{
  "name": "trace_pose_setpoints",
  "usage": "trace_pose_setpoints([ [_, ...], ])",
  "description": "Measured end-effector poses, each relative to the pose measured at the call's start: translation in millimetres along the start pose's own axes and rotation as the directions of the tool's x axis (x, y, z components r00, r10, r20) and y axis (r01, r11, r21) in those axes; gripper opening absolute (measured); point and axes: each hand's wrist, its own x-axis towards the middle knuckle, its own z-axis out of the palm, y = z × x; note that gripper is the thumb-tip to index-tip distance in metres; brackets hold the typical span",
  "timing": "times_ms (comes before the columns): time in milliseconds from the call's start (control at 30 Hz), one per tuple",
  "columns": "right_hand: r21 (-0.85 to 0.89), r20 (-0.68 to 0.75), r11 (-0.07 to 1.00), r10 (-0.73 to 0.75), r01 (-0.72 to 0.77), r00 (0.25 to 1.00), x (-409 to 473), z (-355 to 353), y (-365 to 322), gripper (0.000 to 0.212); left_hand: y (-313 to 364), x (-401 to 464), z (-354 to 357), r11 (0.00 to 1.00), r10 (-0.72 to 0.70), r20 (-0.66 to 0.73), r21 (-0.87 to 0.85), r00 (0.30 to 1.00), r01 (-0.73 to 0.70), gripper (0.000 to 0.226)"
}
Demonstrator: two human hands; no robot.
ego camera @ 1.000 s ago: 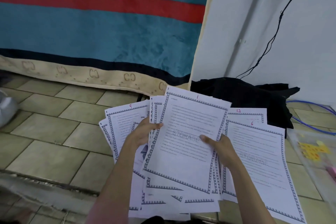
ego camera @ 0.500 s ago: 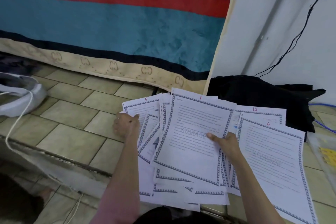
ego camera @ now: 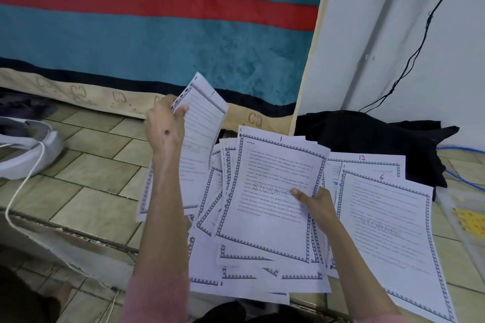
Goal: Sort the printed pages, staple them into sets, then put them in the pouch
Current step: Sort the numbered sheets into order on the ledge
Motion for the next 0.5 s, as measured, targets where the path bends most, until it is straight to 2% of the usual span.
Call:
trace_pose_setpoints([
  [100, 0.02, 0.038, 1.0, -0.014, 0.014, 0.999, -4.6, -5.6, -4.3, 0.029, 33.8, -5.8, -31.8, 0.99, 0.126, 0.104, -0.076, 0.986, -0.119, 0.016],
  [200, 0.052, 0.089, 0.999, 0.004, -0.009, 0.996, -7.8, -15.0, -8.9, 0.038, 53.9, -7.5, -53.9, 0.974, 0.202, 0.147, -0.137, 0.968, -0.182, 0.019],
  [267, 0.129, 0.14, 0.991, 0.014, -0.032, 0.99, -10.1, -21.1, -13.7, 0.047, 59.2, -5.3, -58.2, 0.946, 0.241, 0.171, -0.263, 0.955, -0.191, 0.019],
  [300, 0.172, 0.153, 0.985, 0.007, -0.033, 0.988, -11.7, -22.6, -18.3, 0.059, 60.0, -4.5, -56.5, 0.925, 0.254, 0.198, -0.335, 0.947, -0.178, 0.017],
  [367, 0.274, 0.177, 0.961, -0.009, -0.041, 0.984, -11.2, -24.4, -25.5, 0.091, 56.6, -3.1, -43.9, 0.891, 0.244, 0.288, -0.444, 0.926, -0.096, 0.015],
  [433, 0.393, 0.208, 0.917, -0.018, -0.066, 0.978, -7.4, -23.0, -32.9, 0.097, 50.2, -4.6, -23.8, 0.862, 0.189, 0.398, -0.506, 0.898, 0.043, 0.021],
  [500, 0.471, 0.212, 0.878, -0.024, -0.081, 0.977, -3.5, -20.4, -42.0, 0.096, 42.8, -7.2, -0.6, 0.81, 0.124, 0.534, -0.542, 0.836, 0.226, 0.024],
])
